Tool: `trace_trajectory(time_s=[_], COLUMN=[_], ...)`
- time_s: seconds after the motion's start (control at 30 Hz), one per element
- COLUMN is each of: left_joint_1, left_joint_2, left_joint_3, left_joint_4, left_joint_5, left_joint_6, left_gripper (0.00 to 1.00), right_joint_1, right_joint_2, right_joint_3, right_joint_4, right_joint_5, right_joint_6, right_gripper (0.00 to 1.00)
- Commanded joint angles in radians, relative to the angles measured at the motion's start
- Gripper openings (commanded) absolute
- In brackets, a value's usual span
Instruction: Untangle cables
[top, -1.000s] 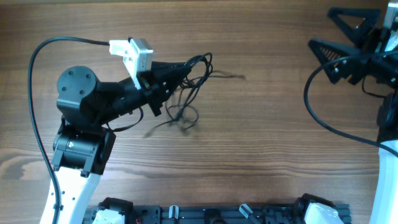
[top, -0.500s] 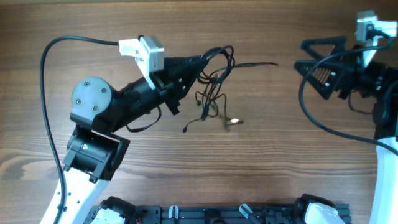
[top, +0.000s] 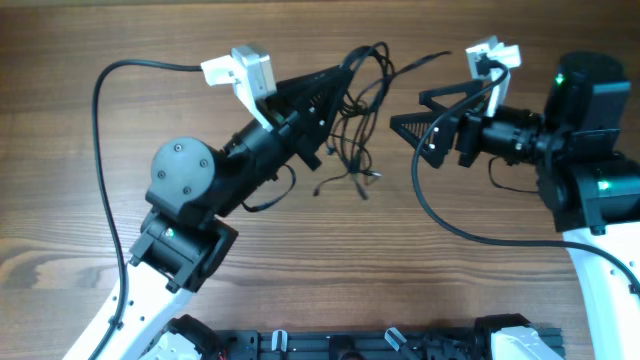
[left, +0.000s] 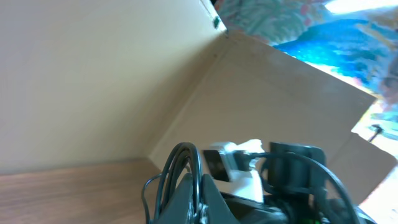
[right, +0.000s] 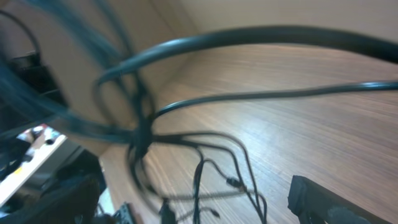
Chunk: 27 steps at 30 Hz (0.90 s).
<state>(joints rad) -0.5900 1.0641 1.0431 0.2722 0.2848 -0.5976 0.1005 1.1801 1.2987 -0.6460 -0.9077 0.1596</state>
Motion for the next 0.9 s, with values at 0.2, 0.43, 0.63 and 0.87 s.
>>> trace_trajectory(time_s=[0.2,0.43,0.63,0.87], left_joint_1=[-0.098,-0.159,-0.134,0.000], left_joint_2=[0.010,0.006,-0.063,-0.198], left_joint_3=[0.004,0.004,0.004,0.004], left_joint_4=[0.026,0.073,0.079,0.042], left_joint_5=[-0.029,-0.028,-0.036,-0.036], left_joint_6=[-0.021,-0.020,-0.009,-0.009], left_gripper=[0.04,0.04,0.04,0.04], right_joint_1=[0.027,0.026,0.023,0.021], right_joint_2=[0.047,0.130,0.138,0.138], right_joint_3=[0.003,0.003,0.003,0.003], right_joint_4=[0.084,0.074,0.024,-0.029], right_joint_5=[0.119,0.310,0.506,0.715], right_joint_6=[0.103,0.119,0.107,0.075], right_gripper=[1.00,1.00,1.00,1.00])
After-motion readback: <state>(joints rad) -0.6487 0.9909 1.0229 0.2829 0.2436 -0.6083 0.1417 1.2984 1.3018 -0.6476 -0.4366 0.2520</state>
